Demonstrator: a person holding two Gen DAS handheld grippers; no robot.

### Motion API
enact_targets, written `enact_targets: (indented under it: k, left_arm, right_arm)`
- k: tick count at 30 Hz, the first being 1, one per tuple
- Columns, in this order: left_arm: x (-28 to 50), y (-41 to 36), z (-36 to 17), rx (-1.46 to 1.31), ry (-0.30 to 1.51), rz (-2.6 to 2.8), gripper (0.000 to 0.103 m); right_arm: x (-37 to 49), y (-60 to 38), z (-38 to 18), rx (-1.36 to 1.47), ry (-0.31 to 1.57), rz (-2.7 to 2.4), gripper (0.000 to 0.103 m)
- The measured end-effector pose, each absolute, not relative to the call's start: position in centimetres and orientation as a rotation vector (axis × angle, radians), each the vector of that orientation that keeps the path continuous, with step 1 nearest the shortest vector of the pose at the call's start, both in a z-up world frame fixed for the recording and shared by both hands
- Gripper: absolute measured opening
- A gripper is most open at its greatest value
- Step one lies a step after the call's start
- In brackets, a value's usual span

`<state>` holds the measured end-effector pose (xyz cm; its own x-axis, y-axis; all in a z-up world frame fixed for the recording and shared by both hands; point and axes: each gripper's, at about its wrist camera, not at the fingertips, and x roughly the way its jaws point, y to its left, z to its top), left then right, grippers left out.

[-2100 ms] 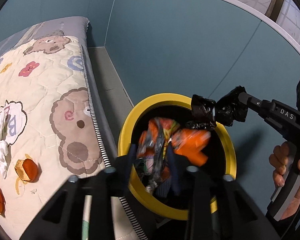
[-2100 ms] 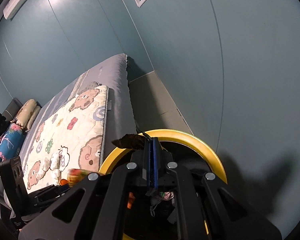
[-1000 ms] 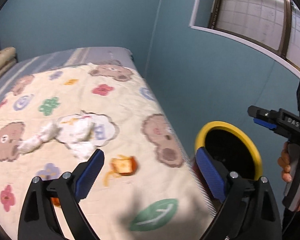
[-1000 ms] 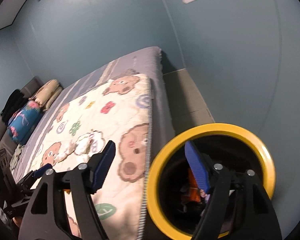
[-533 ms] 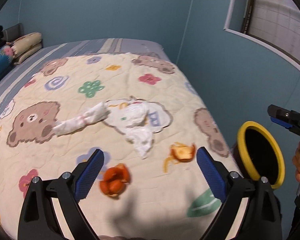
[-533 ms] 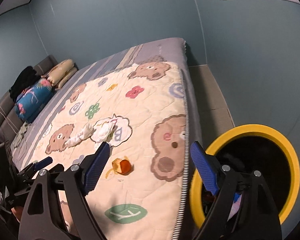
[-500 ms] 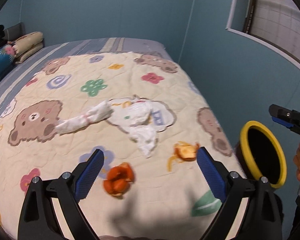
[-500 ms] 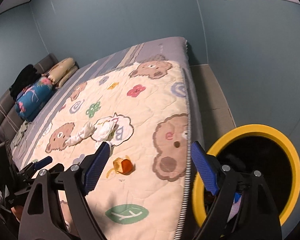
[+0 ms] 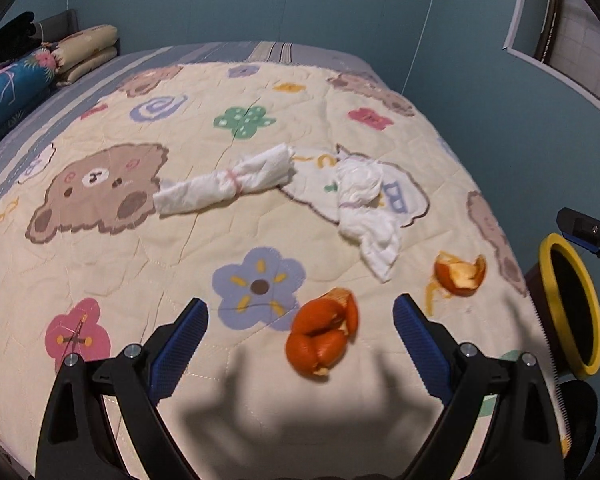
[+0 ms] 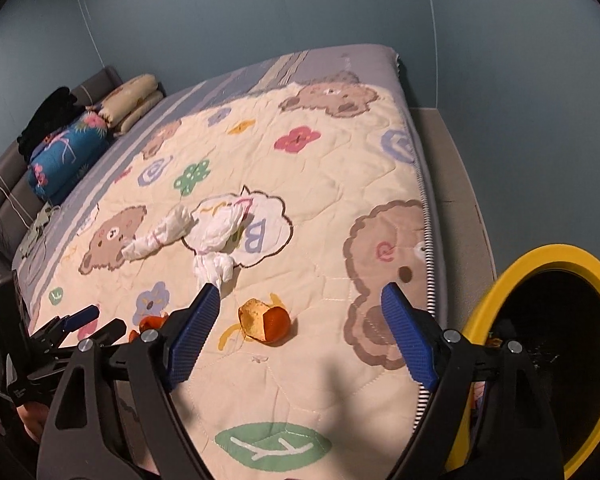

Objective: Collect trash
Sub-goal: 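Move both tools back over the orange peels on the bed, then grasp the large orange peel with the left tool while the right tool grasps a smaller peel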

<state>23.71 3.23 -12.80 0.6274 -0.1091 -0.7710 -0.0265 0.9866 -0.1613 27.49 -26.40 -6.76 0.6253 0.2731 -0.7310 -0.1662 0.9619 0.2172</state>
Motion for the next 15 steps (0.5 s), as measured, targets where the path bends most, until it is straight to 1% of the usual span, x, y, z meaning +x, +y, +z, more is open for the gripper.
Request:
enact_targets:
  k: [10, 14, 15]
  left_arm:
    - [24.9, 3.5, -15.8, -0.194, 0.942, -0.044, 0.09]
    - [25.4, 3.5, -16.8, -0.204, 0.96, -0.045, 0.09]
    - [25.4, 3.5, -17.0, -0.207, 0.963, -0.045, 0.09]
  right_arm:
    - [29.8, -23.8, -10.7, 0.089, 0.925, 0.262, 0.079]
    - [30.4, -22.9, -12.2, 0.065, 0.955, 0.252, 0.076]
    - [30.5, -22.7, -12.5, 0.056, 0.961, 0.25, 0.074]
